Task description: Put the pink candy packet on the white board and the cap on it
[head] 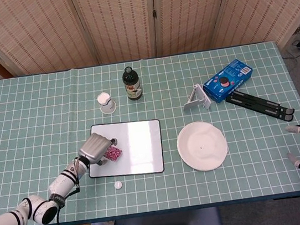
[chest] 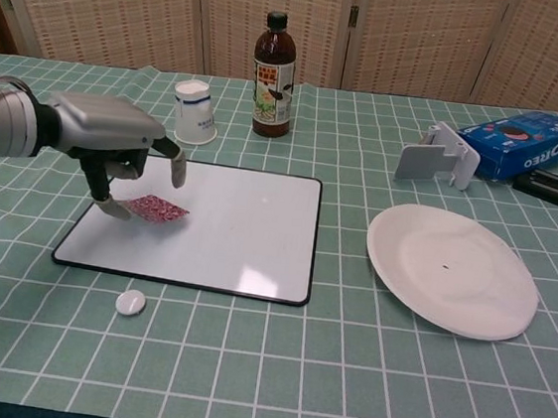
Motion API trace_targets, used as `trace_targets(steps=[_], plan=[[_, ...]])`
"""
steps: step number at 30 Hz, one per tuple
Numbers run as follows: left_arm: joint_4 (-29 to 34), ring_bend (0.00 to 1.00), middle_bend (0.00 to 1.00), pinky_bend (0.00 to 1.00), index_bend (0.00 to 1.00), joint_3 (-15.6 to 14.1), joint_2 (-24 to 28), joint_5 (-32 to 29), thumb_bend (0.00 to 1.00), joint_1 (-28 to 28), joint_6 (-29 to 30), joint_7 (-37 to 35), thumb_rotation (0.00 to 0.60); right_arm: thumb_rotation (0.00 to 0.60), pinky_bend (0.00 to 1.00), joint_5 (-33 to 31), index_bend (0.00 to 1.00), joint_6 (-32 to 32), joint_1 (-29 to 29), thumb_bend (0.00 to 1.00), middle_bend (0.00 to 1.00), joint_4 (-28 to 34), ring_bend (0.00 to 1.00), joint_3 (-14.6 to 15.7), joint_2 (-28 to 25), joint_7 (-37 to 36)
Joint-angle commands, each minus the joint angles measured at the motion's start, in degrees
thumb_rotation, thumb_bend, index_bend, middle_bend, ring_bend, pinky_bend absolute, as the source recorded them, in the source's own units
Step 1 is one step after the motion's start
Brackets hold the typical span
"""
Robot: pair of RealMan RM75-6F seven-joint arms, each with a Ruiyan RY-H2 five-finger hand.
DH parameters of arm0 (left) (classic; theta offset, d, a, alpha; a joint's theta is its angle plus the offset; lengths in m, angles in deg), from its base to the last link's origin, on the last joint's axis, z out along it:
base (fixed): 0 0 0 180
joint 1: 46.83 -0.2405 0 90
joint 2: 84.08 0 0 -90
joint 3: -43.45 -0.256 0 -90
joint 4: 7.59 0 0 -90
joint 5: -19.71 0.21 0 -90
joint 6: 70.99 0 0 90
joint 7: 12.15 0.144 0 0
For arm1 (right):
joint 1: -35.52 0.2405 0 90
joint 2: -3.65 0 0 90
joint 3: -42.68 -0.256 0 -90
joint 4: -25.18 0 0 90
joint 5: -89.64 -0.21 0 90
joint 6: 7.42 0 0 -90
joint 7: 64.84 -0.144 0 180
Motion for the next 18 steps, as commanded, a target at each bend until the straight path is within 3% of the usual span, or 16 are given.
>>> trace_targets(steps=[1,7,18], plan=[[1.05,0.95,0.95,1.0,0.28,-0.48,0.85,0.41,0.19,-0.28,0.7,0.19,0.6,0.6,0.38,0.13,0.26,0.06,0.03,0.24,0.3,0.07,0.3,-0.02,0.01,0.02],[4.83,0.95,0.95,1.0,0.31,-2.33,4.28,5.49,0.19,-1.82,4.0,-2.39,0.6,0.6,0.38,0.31,0.26,-0.03,0.18,0.24,0.3,0.17,0.3,-0.1,-0.02,0.08],[8.72,0.95,0.95,1.0,0.35,-8.86,9.72,21.2,0.19,-4.07,11.22,-10.21,0.6,0.6,0.38,0.74,0.26,-0.39,0.52,0.24,0.3,0.41,0.3,-0.03,0.13,0.37]])
